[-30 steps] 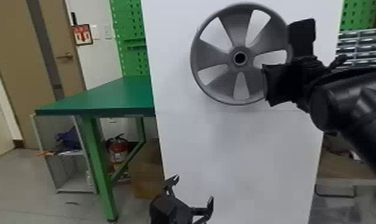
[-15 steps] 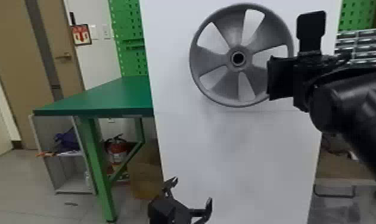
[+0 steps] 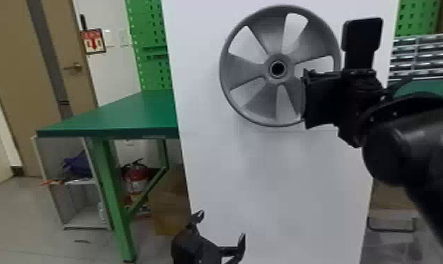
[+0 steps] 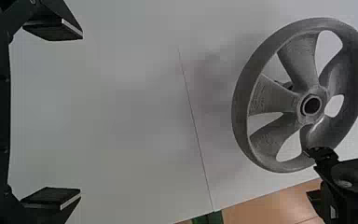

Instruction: Hold the wheel and insert it

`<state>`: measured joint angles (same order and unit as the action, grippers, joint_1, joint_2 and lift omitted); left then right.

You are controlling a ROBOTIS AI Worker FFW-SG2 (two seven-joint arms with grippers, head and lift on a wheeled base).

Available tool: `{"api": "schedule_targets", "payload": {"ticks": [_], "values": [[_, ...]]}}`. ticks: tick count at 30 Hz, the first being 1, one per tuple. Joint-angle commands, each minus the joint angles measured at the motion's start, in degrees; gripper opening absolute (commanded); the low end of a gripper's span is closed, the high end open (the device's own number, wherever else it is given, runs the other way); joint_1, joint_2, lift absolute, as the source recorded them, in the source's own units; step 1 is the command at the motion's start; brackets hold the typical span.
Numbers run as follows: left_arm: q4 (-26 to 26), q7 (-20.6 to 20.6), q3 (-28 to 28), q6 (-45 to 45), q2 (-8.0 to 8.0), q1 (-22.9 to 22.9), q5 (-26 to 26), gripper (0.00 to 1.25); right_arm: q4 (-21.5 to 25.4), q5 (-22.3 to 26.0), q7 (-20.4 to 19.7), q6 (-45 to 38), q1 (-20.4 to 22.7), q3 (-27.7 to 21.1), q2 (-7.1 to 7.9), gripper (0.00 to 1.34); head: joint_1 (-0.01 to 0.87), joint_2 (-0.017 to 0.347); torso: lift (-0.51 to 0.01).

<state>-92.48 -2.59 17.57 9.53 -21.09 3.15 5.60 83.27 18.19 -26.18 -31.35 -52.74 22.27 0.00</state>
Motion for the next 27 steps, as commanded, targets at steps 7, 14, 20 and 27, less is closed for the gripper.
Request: {"api": "schedule_targets", "payload": {"ticks": [7,14,20,27], "values": [[-1.8,-0.4,-3.8,-1.0,2.02,-2.0,-0.4,1.15,9.2,-0.4,5.0,-0.5,7.3,0.0,-0.05,1.08,0.344,0.31,-0.483],[-4.3,-0.4,-7.2,-3.0,3.77,-2.7,-0.6,1.15,13.9,-2.0,7.6,0.3,13.8,-0.6,-0.05,1.08,0.344,0.31,-0.483],[-5.2,-0.4,-8.8,-4.0,5.53,-2.6,-1.0,1.15,19.0,-2.5,8.2,1.6,20.1,-2.0,-0.05,1.08,0.344,0.31,-0.483],[-5.6,0.3,-10.2,-4.3,7.2,-3.1,-1.6,1.15,23.1,-3.0,8.4,3.0,26.7,-2.2,1.4,1.08,0.344,0.31,-0.483]]}}
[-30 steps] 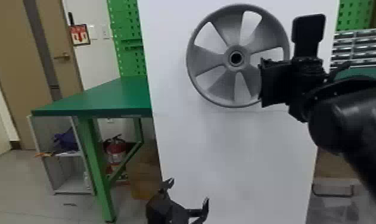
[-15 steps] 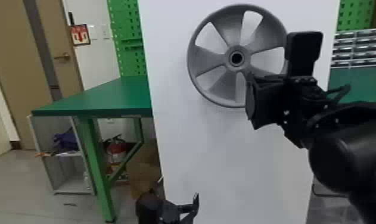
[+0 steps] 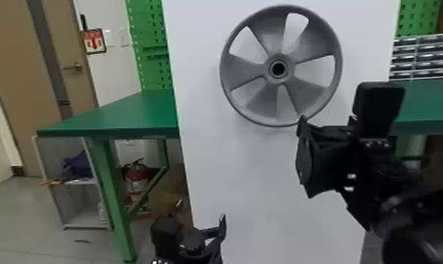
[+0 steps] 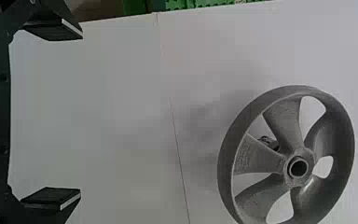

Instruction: Hold the wheel and insert it

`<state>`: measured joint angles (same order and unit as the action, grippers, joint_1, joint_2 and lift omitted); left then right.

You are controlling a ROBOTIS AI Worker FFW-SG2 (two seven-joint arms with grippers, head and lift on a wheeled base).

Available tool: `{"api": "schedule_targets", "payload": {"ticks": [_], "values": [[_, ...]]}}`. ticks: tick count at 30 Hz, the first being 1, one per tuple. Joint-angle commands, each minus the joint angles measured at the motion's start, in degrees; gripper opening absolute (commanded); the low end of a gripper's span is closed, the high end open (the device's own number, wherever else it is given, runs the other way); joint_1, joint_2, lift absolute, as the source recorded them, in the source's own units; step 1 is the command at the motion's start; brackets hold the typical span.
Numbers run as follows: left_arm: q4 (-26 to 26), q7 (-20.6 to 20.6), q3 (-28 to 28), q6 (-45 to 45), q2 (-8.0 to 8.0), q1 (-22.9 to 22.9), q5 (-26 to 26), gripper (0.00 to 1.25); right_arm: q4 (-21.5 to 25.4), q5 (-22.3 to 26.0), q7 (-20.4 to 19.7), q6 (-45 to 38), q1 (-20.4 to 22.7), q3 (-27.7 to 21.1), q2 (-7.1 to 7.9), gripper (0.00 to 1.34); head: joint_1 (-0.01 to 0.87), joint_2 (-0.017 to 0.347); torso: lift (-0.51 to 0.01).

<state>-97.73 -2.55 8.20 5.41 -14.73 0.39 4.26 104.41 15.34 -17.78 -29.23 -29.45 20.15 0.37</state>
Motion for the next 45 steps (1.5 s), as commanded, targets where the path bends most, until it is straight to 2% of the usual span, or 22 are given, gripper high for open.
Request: {"api": "schedule_targets", "payload": {"ticks": [1,8,12,19,23,27,35,45], "values": [[-0.4,0.4,-1.0,-0.3,0.93,-0.4,-0.4,1.15,2.3,-0.1,0.1,1.1,4.2,-0.2,1.3,1.08,0.344,0.31,-0.483],[-1.1,1.3,-2.2,-0.8,1.81,-0.5,-1.4,1.15,3.2,-0.1,1.0,5.3,9.7,-1.3,2.97,1.07,0.344,0.31,-0.483],[-1.7,1.7,-2.7,-1.0,2.34,-0.4,-1.9,1.15,3.2,-0.5,1.3,7.3,12.7,-2.5,3.41,1.06,0.344,0.31,-0.483],[-1.9,4.0,-4.7,-1.1,4.63,-0.7,-3.2,1.15,2.8,-1.1,3.5,11.8,17.8,-4.9,5.07,1.06,0.344,0.31,-0.483],[-2.4,5.3,-6.2,-1.4,6.12,-1.4,-4.0,1.15,2.8,-1.4,3.5,12.3,20.2,-6.3,5.16,1.06,0.344,0.31,-0.483],[-3.3,6.4,-6.7,-2.3,6.65,-1.4,-4.7,1.15,2.3,-1.4,3.6,13.6,22.2,-7.2,5.34,1.06,0.344,0.31,-0.483],[-5.6,6.9,-6.4,-4.5,6.73,-1.5,-5.1,1.15,0.6,-2.9,3.8,16.7,25.2,-7.9,4.99,1.06,0.344,0.31,-0.483],[-6.5,7.6,-6.4,-6.2,6.73,-1.7,-5.4,1.15,-1.1,-3.4,6.8,20.0,28.8,-10.5,4.81,1.06,0.344,0.311,-0.483]]}}
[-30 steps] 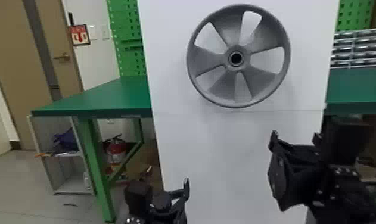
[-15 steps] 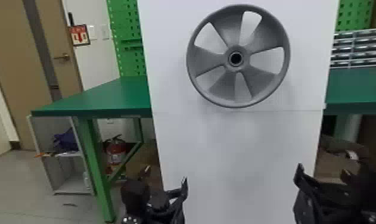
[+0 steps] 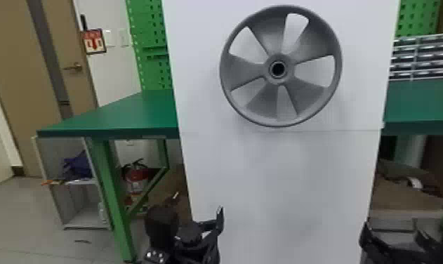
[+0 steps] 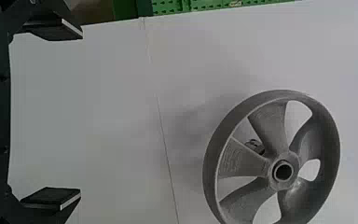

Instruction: Hold the wheel and insert it

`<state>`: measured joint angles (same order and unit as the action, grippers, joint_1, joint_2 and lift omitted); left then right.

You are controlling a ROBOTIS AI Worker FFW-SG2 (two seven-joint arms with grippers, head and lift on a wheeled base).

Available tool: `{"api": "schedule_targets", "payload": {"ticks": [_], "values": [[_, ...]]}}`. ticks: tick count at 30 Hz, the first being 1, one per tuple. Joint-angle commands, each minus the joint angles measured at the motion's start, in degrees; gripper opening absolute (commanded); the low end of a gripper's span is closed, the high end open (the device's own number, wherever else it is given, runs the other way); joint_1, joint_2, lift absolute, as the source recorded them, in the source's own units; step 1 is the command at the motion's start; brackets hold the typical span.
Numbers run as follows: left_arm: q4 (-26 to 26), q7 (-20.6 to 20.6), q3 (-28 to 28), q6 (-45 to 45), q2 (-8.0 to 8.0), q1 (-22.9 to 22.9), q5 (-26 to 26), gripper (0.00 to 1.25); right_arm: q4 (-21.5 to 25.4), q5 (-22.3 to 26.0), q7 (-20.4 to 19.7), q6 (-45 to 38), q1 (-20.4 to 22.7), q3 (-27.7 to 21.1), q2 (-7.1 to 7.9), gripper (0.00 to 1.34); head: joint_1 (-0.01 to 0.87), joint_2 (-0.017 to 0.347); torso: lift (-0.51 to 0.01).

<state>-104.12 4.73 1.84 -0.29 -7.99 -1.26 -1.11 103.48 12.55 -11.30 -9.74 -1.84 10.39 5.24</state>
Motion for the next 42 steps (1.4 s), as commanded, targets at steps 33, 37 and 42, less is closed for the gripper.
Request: {"api": "schedule_targets", "payload": {"ticks": [33,37,42], "values": [[0.1,1.5,-0.6,-0.5,-0.18,0.4,0.5,1.15,-4.4,-3.0,7.6,5.5,5.7,-5.3,-2.86,1.06,0.344,0.31,-0.483],[0.3,1.5,-0.4,-0.4,-0.18,0.6,0.6,1.15,-4.4,-3.0,8.0,5.5,5.7,-5.5,-2.86,1.06,0.344,0.31,-0.483],[0.9,1.5,-0.1,-0.1,-0.18,0.8,0.7,1.15,-4.4,-3.0,8.7,5.5,5.6,-6.1,-2.69,1.06,0.344,0.31,-0.483]]}}
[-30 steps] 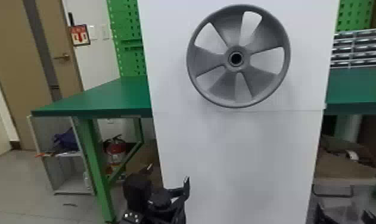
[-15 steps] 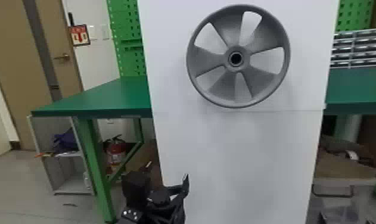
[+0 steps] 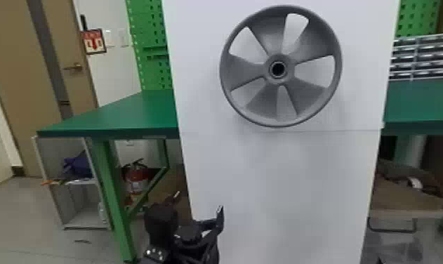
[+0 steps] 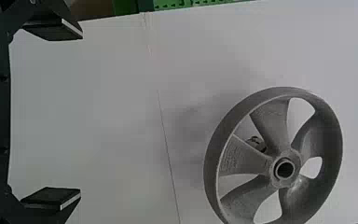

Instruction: Hold the wheel and insert it

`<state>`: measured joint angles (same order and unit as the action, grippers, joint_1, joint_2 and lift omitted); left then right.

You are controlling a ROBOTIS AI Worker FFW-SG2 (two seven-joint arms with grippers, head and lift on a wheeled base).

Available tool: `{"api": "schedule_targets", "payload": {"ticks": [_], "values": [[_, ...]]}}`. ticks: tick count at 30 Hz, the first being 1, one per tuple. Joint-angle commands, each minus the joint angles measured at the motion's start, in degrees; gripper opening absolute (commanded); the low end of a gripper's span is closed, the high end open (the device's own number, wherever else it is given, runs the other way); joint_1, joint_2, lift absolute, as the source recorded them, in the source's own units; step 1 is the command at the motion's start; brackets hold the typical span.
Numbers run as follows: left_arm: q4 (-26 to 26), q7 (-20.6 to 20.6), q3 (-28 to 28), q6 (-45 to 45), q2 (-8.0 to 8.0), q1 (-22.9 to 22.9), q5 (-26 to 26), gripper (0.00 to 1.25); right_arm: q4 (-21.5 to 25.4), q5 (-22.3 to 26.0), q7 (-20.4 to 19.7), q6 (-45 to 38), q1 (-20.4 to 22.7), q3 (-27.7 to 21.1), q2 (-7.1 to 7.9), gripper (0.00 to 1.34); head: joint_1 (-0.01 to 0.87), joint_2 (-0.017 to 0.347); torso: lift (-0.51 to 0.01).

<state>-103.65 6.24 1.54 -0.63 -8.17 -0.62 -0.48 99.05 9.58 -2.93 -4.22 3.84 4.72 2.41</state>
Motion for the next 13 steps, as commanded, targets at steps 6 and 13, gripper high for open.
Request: {"api": "schedule_targets", "payload": {"ticks": [6,13], "values": [[0.6,0.0,0.7,0.6,0.0,0.4,0.0,1.15,0.0,0.1,0.6,0.0,-0.2,-0.5,0.49,1.07,0.344,0.311,-0.483],[0.6,0.0,0.7,0.7,0.09,0.5,0.1,1.15,0.0,0.2,0.7,0.0,-0.3,-0.9,0.57,1.06,0.344,0.31,-0.483]]}}
